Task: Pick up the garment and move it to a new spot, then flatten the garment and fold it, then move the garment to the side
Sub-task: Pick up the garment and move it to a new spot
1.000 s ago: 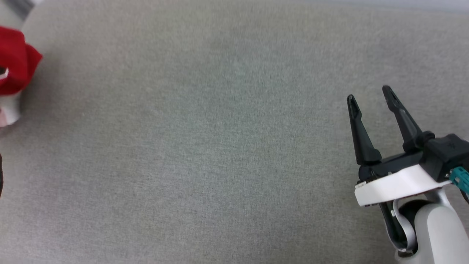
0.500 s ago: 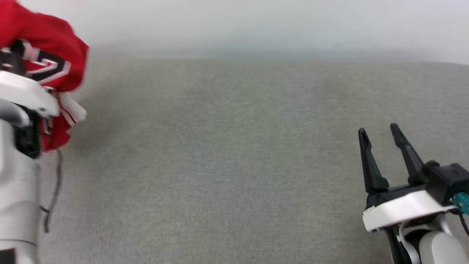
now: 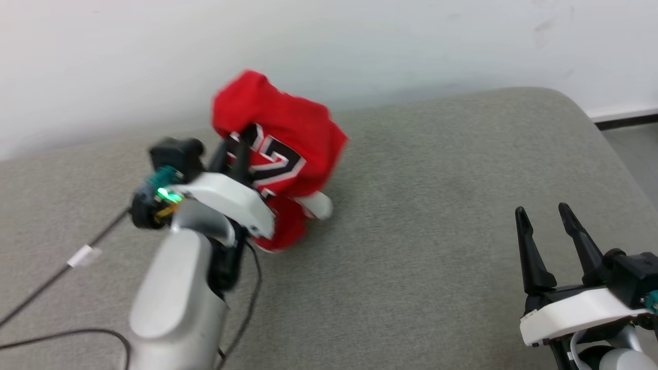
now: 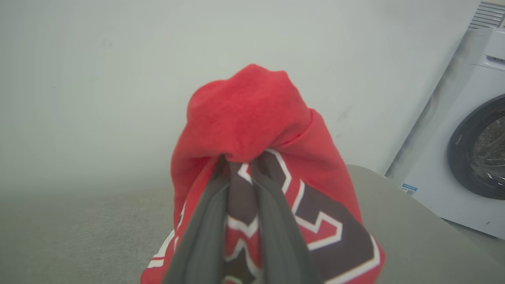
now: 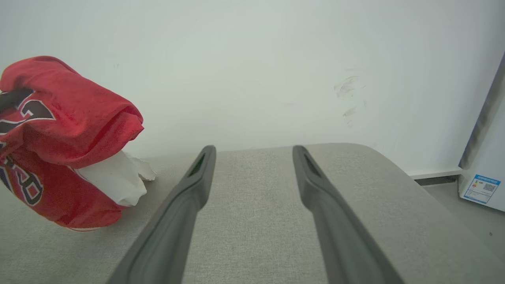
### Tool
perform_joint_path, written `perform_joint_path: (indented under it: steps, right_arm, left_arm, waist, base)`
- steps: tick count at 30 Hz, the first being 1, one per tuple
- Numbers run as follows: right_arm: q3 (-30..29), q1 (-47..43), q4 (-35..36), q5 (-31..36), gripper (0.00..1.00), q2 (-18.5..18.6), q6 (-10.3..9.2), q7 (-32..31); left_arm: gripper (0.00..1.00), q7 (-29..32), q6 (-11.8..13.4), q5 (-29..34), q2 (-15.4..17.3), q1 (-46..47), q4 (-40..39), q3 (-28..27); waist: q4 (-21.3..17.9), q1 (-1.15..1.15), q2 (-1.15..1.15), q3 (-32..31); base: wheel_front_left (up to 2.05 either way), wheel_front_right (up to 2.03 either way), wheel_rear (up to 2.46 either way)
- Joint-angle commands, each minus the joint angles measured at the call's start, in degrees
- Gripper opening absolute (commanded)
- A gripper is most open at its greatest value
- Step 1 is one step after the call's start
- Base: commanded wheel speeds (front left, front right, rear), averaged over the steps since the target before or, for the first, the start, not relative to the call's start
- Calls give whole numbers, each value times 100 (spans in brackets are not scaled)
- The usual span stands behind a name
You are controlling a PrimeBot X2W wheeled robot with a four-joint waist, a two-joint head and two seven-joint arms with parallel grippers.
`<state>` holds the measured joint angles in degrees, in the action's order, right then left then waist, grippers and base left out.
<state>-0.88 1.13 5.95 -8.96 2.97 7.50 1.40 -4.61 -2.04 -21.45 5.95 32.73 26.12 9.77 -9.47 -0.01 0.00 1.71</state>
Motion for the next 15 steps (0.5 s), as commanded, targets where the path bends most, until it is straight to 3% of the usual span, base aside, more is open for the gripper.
perform_joint_path:
  steps: [1, 6, 13, 14, 15]
  right_arm:
    - [-23, -68, 49, -56, 100, -13, -2, -22]
    - [-53, -103, 55, -99, 100, -15, -2, -26]
    - [-14, -48, -15, -152, 100, -14, -2, 5]
    - [-4, -34, -28, -163, 100, -14, -2, 5]
    - [-4, -20, -38, -153, 100, -13, -2, 8]
  left_arm:
    - [0, 80, -30, -48, -95, -303, -228, 198]
    - [0, 223, -83, -118, -224, -853, -362, 723]
    - [0, 338, 2, -275, -299, -1694, 31, 1549]
    - [33, 285, 11, -306, -299, -1742, 72, 1620]
    - [94, 248, 23, -348, -303, -1775, 88, 1695]
  waist:
    - [-232, 1, 0, 33]
    - [-309, 1, 0, 123]
    - [-240, 1, 0, 207]
    - [-215, 1, 0, 204]
    - [-183, 1, 0, 196]
  base:
    - [0, 0, 0]
    - [0, 0, 0]
    - [0, 0, 0]
    - [0, 0, 0]
    - [0, 0, 0]
